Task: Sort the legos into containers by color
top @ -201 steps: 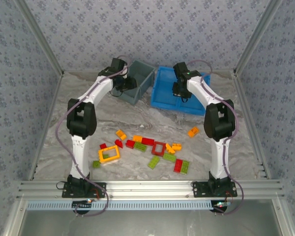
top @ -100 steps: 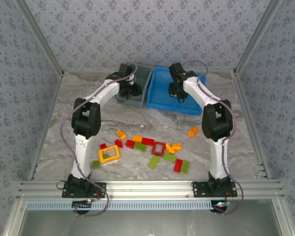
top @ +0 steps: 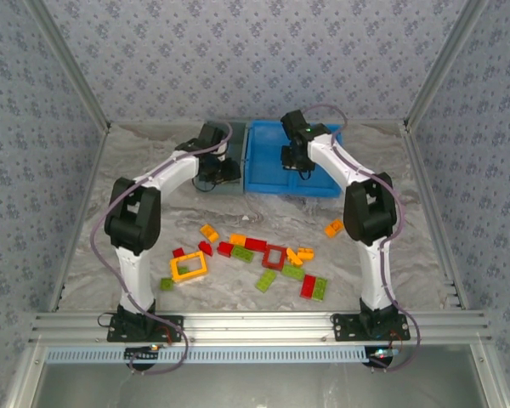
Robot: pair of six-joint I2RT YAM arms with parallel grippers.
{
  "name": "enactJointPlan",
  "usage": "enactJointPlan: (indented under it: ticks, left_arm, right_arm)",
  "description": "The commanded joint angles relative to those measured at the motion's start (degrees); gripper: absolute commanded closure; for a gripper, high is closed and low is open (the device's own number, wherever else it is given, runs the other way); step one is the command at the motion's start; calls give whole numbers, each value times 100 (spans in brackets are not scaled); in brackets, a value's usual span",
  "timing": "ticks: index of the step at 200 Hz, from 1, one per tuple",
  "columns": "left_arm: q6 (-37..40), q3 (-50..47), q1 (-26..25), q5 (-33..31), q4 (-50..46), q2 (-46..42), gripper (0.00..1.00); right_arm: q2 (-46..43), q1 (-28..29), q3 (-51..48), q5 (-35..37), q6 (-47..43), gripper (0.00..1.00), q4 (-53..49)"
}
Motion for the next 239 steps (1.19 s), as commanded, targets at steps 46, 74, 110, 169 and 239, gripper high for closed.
enactJointPlan:
  ticks: [46,74,110,169,239]
  left_arm:
    - [-183,-1028,-132,-195,362,-1036,66]
    - [-213,-1218,-158,-312,351,-1206,66]
    - [-195,-1194,-153,-495,207,-1309,65]
    - [-348,-1193,-195,-1113,-154,-1984,50]
    - [-669,-1648,-203,-1492,-903,-3382,47]
  right_arm:
    - [-531,528,-1015,-463,165,83,192]
    - [-626,591,-1225,-418,209,83,263]
    - [-714,609,-1215,-234,255,72,222]
    - [-1251,584,-1074,282,299,50,160]
    - [-2437,736,-1404,631,236,47,270]
